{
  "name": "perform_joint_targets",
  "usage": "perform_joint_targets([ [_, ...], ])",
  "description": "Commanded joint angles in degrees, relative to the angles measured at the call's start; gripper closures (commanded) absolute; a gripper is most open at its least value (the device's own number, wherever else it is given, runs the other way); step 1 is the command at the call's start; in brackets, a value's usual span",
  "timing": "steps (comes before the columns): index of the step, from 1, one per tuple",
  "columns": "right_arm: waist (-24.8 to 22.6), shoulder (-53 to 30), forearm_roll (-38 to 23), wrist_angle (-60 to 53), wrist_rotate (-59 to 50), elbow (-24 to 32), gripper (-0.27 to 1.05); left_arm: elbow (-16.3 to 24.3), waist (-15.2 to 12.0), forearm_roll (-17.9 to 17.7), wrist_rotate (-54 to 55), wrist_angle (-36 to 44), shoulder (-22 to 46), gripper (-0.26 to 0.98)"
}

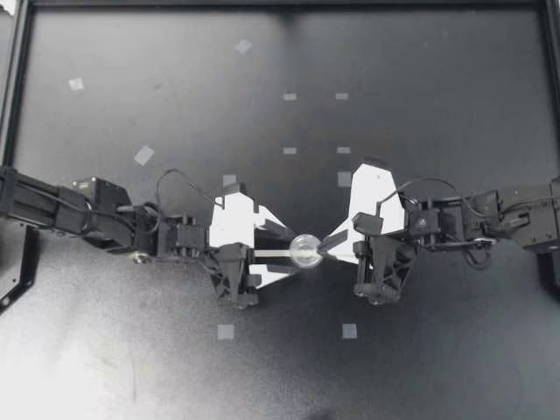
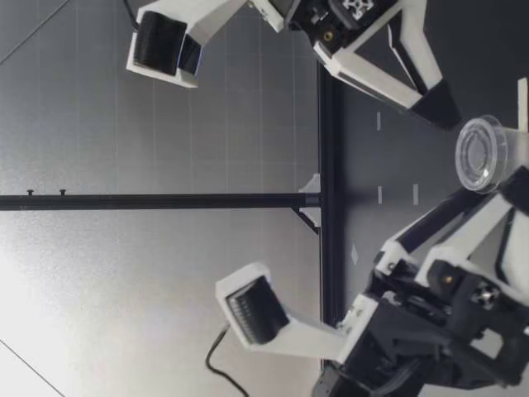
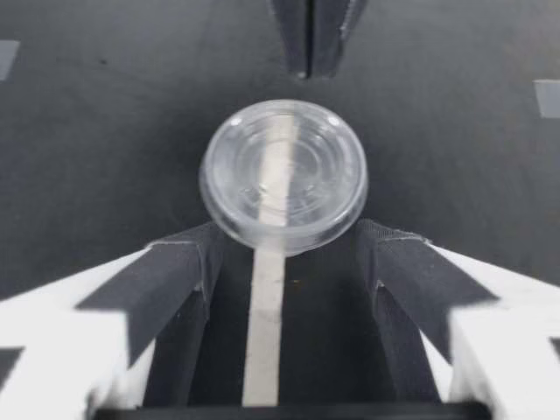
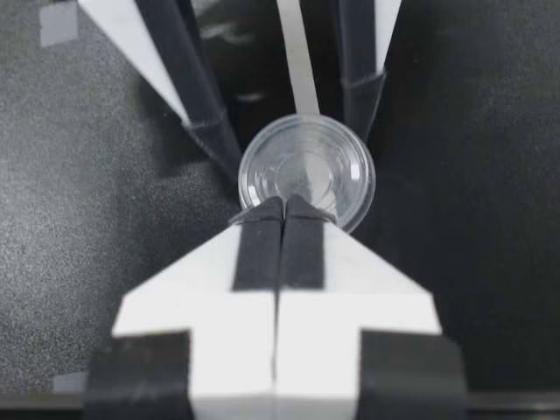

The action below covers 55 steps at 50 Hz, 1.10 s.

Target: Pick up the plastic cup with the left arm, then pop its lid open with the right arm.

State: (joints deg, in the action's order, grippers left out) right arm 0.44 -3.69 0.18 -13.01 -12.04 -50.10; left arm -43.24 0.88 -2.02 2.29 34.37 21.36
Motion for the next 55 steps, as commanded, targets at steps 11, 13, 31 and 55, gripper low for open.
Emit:
perform_joint_targets([
  [11,0.3,-0.8,-0.1,-0.8,-0.1,1.0,0.90,1.5,0.1,0.1,0.1,0.6,-0.6,0.10],
  [13,0.3,-0.9,-0.1,-0.8,-0.1,1.0,0.90,1.5,0.1,0.1,0.1,0.6,-0.6,0.10],
  [31,0.3,-0.4,-0.1,0.2,-1.7,-0.4,0.90,1.5,0.1,0.1,0.2,0.6,-0.6,0.10],
  [55,0.3,-1.1,0.0,0.2,-1.9,-0.5,0.90,2.3,0.1,0.0,0.3,0.4,-0.6,0.10],
])
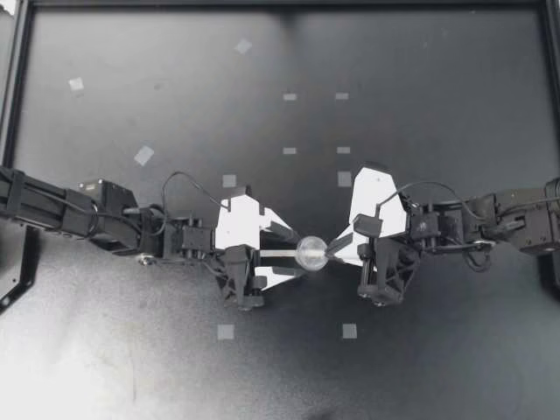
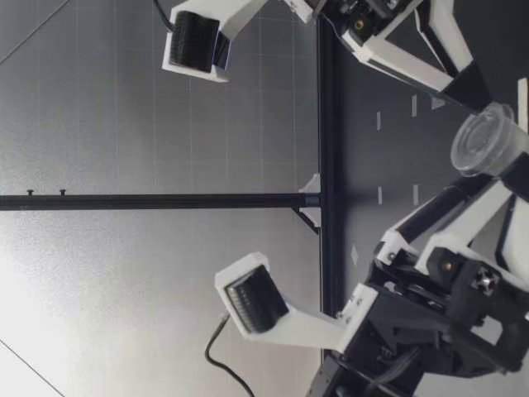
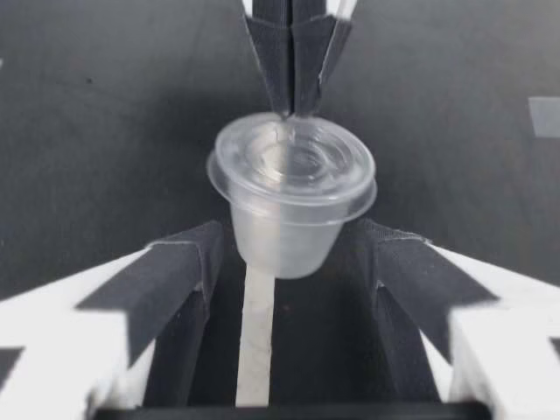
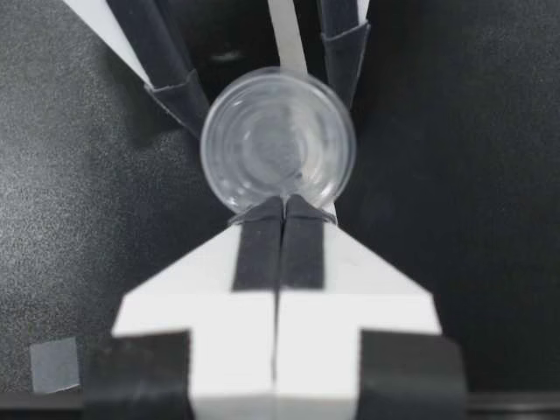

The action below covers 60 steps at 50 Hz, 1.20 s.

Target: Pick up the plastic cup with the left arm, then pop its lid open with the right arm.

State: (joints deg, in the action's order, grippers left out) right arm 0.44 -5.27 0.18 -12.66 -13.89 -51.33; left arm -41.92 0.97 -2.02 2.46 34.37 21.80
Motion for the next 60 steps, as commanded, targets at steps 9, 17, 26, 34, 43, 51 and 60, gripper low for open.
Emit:
perform_joint_targets([
  [9,0.3,-0.4,0.0,-0.4,-1.3,0.9,0.90,1.1,0.0,0.0,0.1,0.2,-1.1,0.10],
  [17,0.3,-0.8,0.0,-0.5,-1.8,0.9,0.90,1.1,0.1,0.0,0.1,0.1,-1.1,0.10],
  [26,0.3,-0.7,0.0,-0.6,-1.8,1.0,0.90,1.1,0.3,0.0,0.1,-0.2,-1.1,0.10],
  [34,0.3,-0.6,-0.1,-0.7,-1.8,1.1,0.90,2.1,0.6,0.0,0.1,-2.7,-0.8,0.10],
  [43,0.3,-0.7,-0.2,-0.7,-1.8,1.3,0.90,3.5,1.0,0.0,0.0,-4.8,0.2,0.10],
  [51,0.3,-0.7,-0.1,-0.7,-1.8,1.2,0.90,3.6,1.0,0.0,0.0,-4.9,-0.1,0.11],
  [60,0.2,-0.7,-0.1,-0.7,-1.8,1.4,0.90,3.7,1.0,0.0,-0.2,-5.1,-0.5,0.11],
])
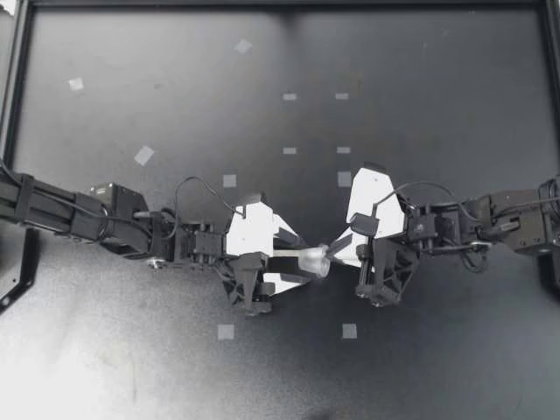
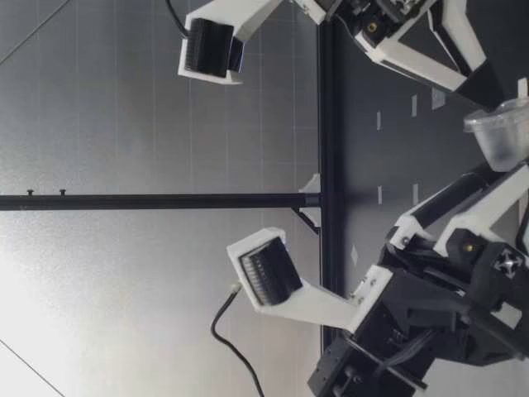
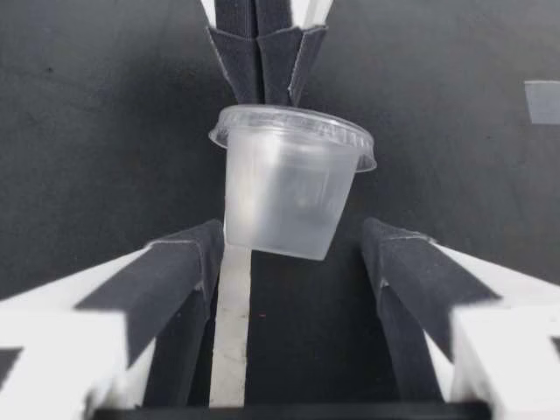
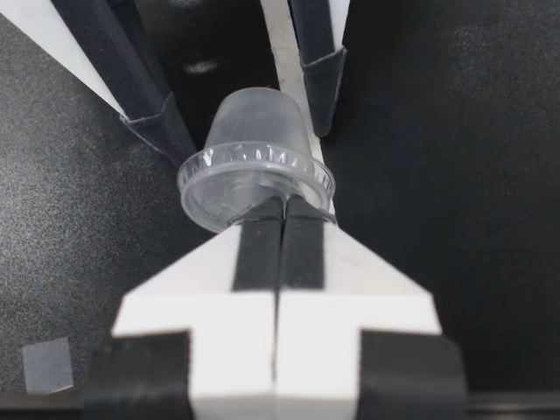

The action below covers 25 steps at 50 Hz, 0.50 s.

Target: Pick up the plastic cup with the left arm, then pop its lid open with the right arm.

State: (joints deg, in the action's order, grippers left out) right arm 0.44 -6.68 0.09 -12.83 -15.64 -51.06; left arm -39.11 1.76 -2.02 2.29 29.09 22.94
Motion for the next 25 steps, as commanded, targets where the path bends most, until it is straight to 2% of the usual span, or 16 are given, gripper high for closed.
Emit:
perform_joint_targets([
  [1,0.3,0.6,0.0,-0.5,0.0,1.1,0.90,1.0,0.2,0.0,0.0,0.2,-1.6,0.11],
  [14,0.2,0.6,-0.1,-0.5,-0.1,1.3,0.90,1.7,0.2,0.1,-0.1,0.1,-1.7,0.20],
  [25,0.3,2.2,0.0,0.4,-0.3,1.3,0.90,1.5,0.3,0.0,-0.4,-0.9,-2.1,0.44],
])
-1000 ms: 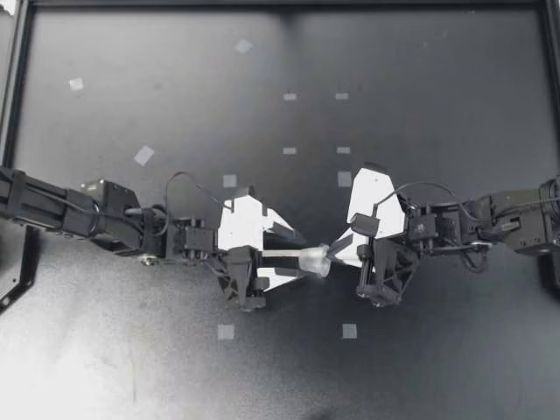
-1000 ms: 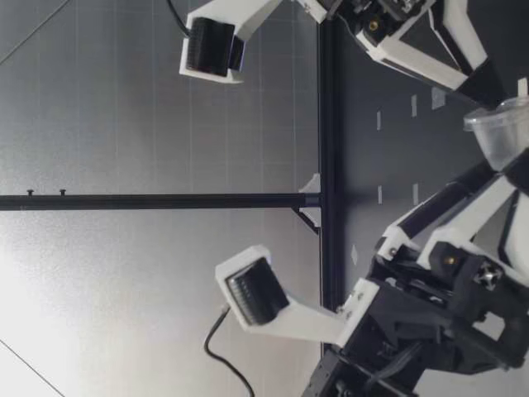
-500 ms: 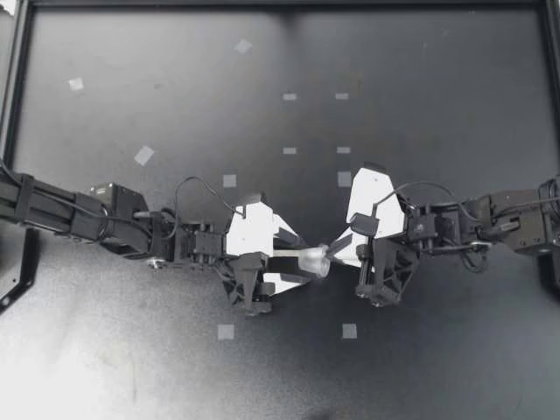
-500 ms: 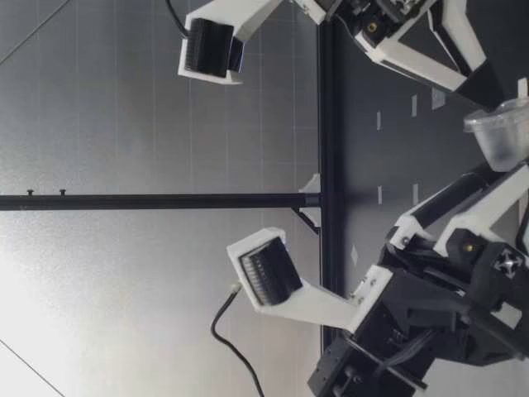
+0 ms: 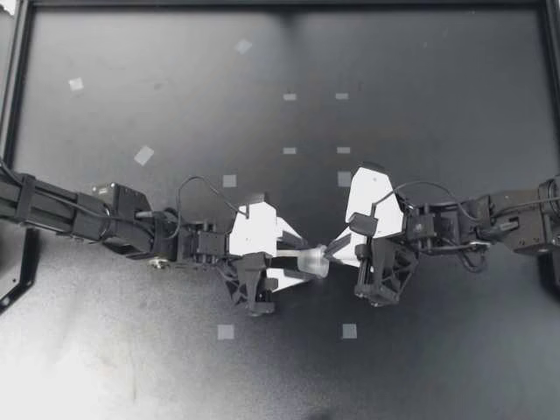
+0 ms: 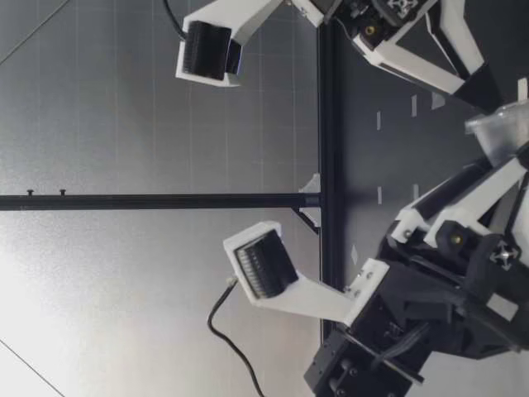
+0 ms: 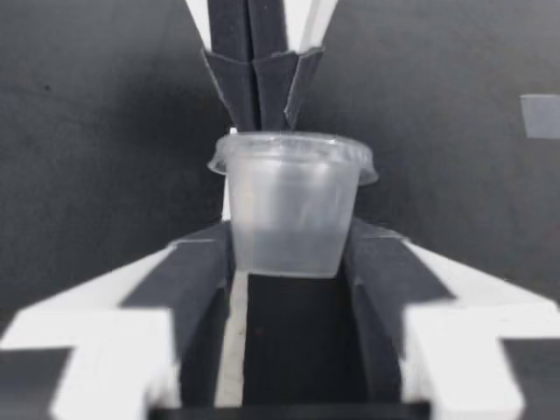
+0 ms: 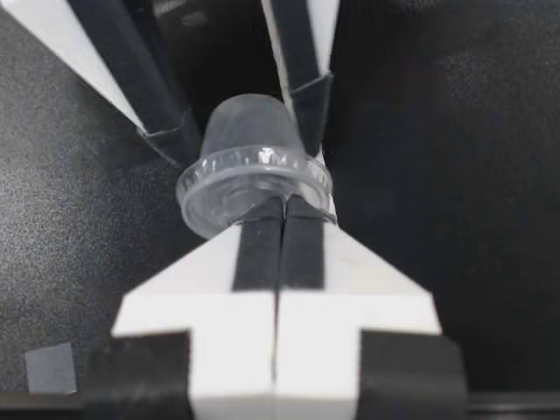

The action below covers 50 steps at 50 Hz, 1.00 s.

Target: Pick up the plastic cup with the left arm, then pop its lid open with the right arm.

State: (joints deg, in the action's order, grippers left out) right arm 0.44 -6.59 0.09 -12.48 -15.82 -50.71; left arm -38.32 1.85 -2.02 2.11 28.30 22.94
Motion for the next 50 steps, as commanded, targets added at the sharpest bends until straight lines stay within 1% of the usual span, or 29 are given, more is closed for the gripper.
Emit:
perform_joint_targets([
  [1,0.3,2.4,0.1,0.1,-0.2,1.0,0.90,0.7,0.1,0.0,-0.3,-0.2,-2.2,0.46],
  [7,0.2,5.9,0.2,0.9,-2.3,0.4,0.87,-0.2,0.1,0.0,-0.6,0.3,-3.8,0.60],
  [11,-0.5,10.4,0.2,1.4,-5.6,-0.6,0.77,-1.4,0.1,0.0,-1.1,1.3,-6.6,0.63],
  [13,-1.1,13.2,0.2,1.2,-7.9,-1.2,0.69,-2.4,0.1,0.0,-1.5,2.7,-8.4,0.63],
  [16,-1.8,17.4,0.4,0.7,-12.4,-2.1,0.52,-4.5,0.0,0.0,-3.0,6.5,-11.8,0.63],
  [17,-2.4,19.3,0.6,0.3,-15.5,-2.8,0.42,-5.1,0.0,0.0,-3.5,8.1,-12.7,0.63],
  [21,-3.2,22.9,1.2,-3.6,-25.0,-5.0,0.14,-7.6,-0.1,-0.3,-6.2,14.7,-15.9,0.63],
  [23,-3.3,23.6,1.2,-7.6,-30.1,-6.5,0.04,-8.8,-0.1,-0.4,-7.6,17.8,-17.1,0.63],
  [24,-3.5,23.7,1.1,-10.2,-32.3,-7.3,0.02,-9.2,-0.1,-0.4,-8.3,19.0,-17.6,0.63],
  [29,-4.0,21.1,0.9,-28.5,-40.7,-10.7,0.07,-10.2,-0.1,-1.1,-11.1,22.8,-18.2,0.63],
  [32,-4.0,16.7,0.9,-40.6,-43.9,-11.6,0.10,-9.8,-0.1,-1.2,-11.6,22.9,-17.8,0.63],
  [35,-4.0,12.1,0.9,-47.7,-45.8,-11.4,0.09,-9.4,-0.1,-1.2,-11.7,23.3,-17.3,0.63],
  [39,-4.0,6.9,0.9,-52.8,-47.5,-10.6,0.09,-8.8,-0.1,-1.2,-11.7,23.3,-16.7,0.63],
  [43,-4.0,3.8,0.4,-54.7,-47.5,-9.2,0.09,-8.6,-0.1,-1.1,-11.7,23.3,-16.5,0.63],
  [50,-4.0,3.2,-1.0,-54.2,-47.2,-8.0,0.09,-8.7,-0.1,-1.2,-11.7,22.9,-16.7,0.63],
])
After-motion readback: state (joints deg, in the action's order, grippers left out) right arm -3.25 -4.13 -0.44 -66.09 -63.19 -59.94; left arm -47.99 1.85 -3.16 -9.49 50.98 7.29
